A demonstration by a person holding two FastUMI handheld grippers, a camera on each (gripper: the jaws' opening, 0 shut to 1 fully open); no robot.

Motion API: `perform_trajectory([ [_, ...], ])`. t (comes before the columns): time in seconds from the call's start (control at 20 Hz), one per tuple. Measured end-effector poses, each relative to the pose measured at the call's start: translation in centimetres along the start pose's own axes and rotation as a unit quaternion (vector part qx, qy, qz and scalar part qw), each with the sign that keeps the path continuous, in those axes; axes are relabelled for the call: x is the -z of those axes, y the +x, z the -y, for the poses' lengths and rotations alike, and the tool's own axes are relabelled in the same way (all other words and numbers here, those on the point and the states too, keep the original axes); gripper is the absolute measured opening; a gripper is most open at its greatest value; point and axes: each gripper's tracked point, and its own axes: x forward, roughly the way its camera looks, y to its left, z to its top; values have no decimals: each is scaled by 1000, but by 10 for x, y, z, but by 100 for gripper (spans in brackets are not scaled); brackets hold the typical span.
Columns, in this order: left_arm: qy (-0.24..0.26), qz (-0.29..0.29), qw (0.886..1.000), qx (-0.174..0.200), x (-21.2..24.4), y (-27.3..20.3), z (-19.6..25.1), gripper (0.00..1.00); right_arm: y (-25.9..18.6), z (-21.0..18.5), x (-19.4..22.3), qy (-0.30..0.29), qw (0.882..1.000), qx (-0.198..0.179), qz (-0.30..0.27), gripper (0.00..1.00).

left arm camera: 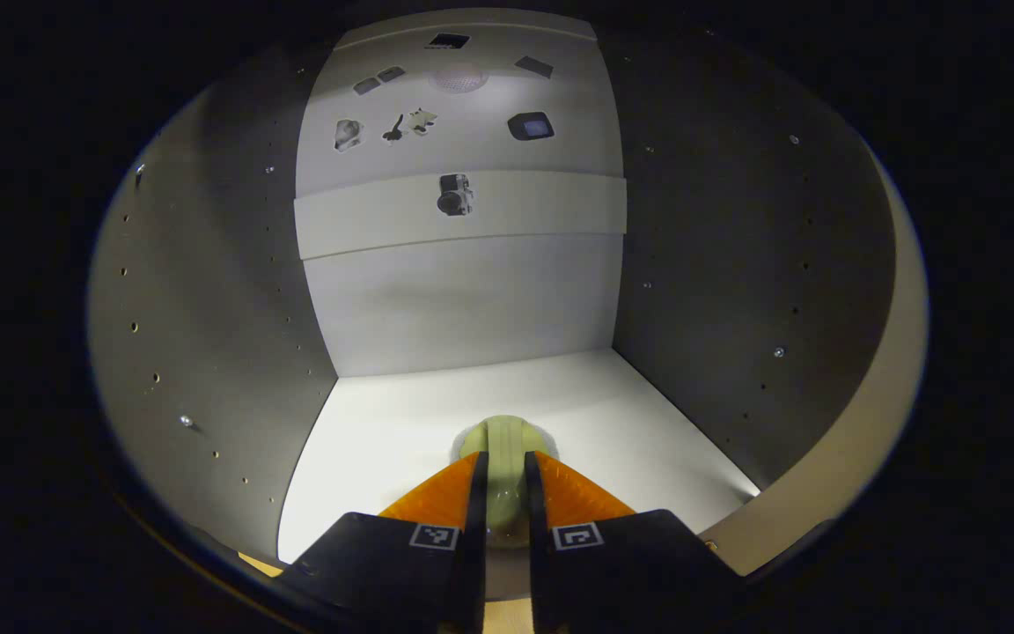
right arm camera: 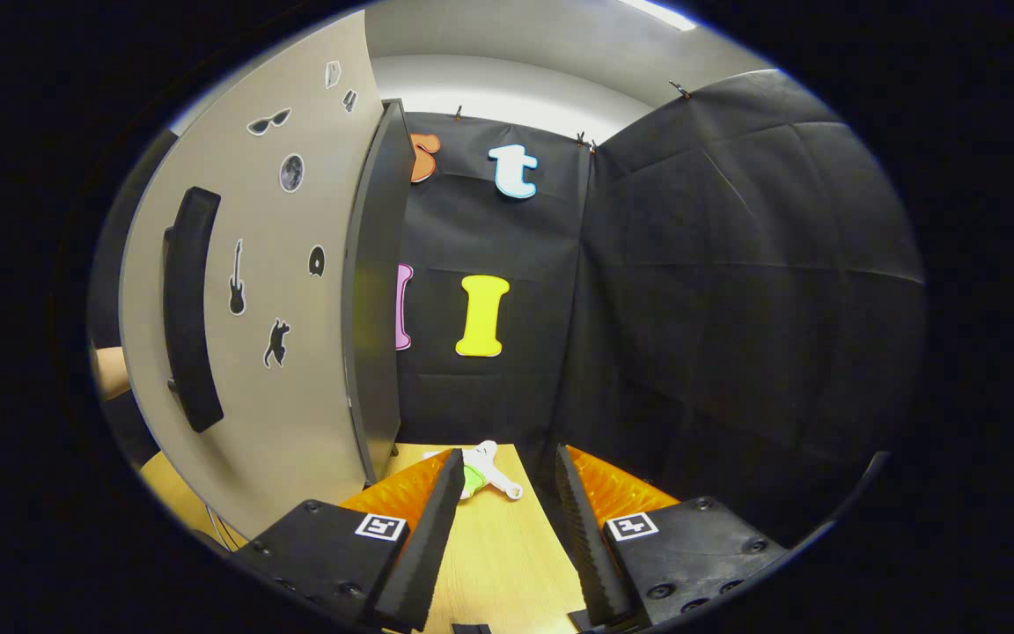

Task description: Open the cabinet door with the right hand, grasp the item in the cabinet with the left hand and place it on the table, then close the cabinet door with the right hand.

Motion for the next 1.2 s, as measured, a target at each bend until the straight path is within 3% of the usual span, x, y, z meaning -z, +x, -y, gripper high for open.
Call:
perform_trajectory([
  [0.35,-25,37,999,-1,-7,-61,10,24,8,0,-12,37,999,-16,12,67],
  [0.55,-51,53,997,-3,12,-113,22,24,18,-23,-33,56,997,-48,38,67],
  [0.75,-93,53,994,0,47,-156,35,24,14,-40,-43,54,994,-78,46,67],
  [0.9,-92,57,994,-5,82,-179,39,24,6,-46,-46,51,993,-88,51,67],
  [1.2,-119,-3,993,-7,198,-198,49,24,3,-59,-43,38,993,-104,44,67],
])
